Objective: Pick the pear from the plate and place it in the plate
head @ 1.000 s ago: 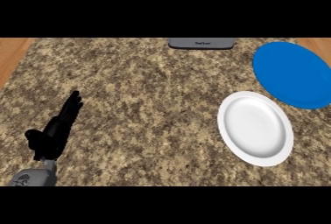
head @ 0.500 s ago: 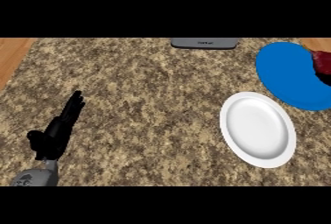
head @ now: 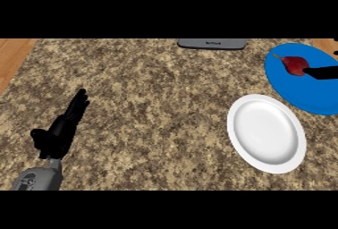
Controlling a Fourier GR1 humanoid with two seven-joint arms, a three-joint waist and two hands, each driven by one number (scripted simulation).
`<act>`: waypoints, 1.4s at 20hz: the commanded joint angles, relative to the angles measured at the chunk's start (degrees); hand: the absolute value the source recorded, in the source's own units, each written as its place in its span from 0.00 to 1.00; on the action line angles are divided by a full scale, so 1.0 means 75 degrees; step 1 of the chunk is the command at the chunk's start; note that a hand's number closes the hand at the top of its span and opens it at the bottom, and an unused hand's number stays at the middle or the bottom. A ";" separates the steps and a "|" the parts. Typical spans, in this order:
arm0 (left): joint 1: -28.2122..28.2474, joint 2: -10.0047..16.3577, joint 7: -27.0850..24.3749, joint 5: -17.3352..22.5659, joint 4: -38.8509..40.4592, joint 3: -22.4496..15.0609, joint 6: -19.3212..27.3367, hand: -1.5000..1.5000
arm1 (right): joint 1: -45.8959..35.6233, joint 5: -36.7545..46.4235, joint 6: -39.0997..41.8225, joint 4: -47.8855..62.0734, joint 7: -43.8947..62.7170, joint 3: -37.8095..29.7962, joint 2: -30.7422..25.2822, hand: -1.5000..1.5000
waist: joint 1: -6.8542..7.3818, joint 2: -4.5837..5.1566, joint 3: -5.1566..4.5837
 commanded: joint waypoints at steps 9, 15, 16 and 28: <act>0.0218 -0.0190 0.0170 -0.0154 -0.0257 -0.0064 0.0196 0.50 | 0.0219 -0.2105 0.0028 -0.0087 -0.1580 -0.2140 -0.0332 0.00 | -0.0096 -0.0019 0.0026; 0.0534 0.0078 0.0092 0.0086 -0.0344 0.0180 -0.0168 0.50 | 0.1477 -0.3248 0.1842 0.0092 -0.2738 -0.3172 -0.0915 0.00 | -0.0259 -0.0069 0.0018; 0.0352 -0.0088 -0.0034 -0.0119 -0.0168 0.0170 0.0130 0.50 | 0.1561 -0.3400 0.1844 0.0113 -0.2873 -0.3293 -0.0781 0.00 | -0.0289 -0.0070 0.0008; 0.0405 0.0090 0.0085 0.0002 -0.0234 0.0319 -0.0246 0.50 | 0.3117 -0.3519 0.4194 0.0532 -0.4109 -0.3338 -0.2020 0.00 | -0.0174 -0.0047 0.0026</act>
